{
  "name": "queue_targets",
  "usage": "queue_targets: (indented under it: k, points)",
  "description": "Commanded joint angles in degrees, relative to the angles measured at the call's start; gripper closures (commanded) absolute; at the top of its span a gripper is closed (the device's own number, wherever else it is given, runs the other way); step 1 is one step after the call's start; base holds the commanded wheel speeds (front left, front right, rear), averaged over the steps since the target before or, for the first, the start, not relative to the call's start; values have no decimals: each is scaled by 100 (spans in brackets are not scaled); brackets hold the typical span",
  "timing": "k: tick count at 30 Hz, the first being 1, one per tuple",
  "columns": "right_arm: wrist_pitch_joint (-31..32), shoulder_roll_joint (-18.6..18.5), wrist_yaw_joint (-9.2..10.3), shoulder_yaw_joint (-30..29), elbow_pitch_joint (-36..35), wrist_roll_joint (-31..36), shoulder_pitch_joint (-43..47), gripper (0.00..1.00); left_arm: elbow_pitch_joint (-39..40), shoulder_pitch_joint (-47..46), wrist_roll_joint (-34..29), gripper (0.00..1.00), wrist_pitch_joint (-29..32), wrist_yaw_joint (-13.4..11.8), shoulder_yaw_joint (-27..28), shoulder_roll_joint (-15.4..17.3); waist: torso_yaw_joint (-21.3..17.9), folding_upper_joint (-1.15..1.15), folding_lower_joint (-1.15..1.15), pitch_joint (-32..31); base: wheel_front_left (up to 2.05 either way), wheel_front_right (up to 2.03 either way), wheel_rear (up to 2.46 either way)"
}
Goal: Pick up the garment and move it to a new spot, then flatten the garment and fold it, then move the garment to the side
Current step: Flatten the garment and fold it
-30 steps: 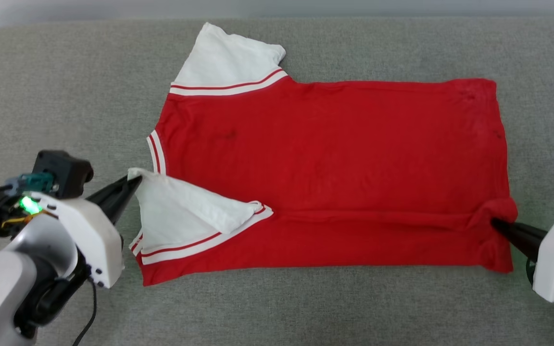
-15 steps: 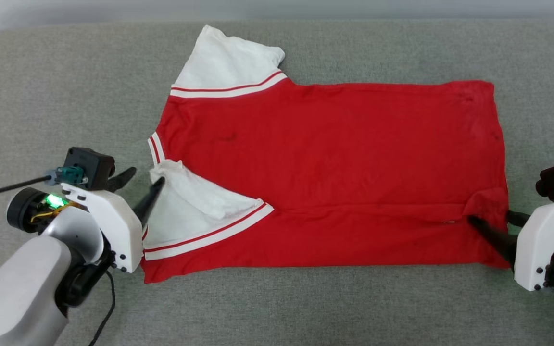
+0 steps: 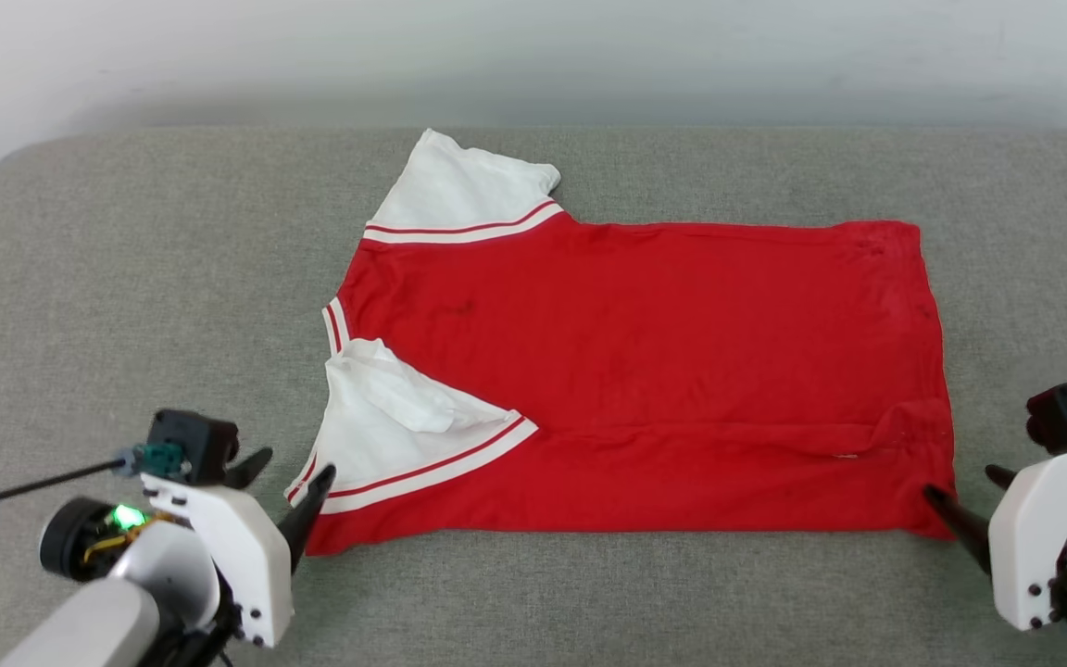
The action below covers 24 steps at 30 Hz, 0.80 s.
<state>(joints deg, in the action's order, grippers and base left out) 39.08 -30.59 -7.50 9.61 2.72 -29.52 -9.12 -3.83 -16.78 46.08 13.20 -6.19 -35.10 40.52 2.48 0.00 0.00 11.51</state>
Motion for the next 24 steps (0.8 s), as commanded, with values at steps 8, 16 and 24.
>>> queue_targets:
  k: [8,16,24]
  points:
    - [496,553,2,-636,-888,495,587,0,620,512,133,0,368,-427,-55,174,-27,0,0,192,0,0,0]
    - [694,773,2,-865,-1646,626,803,0,216,469,63,0,470,-550,-144,110,-180,0,0,495,0,0,0]
    - [763,821,2,-956,-1870,702,835,0,-275,507,374,100,706,-78,-466,-224,-231,0,0,591,0,0,0]
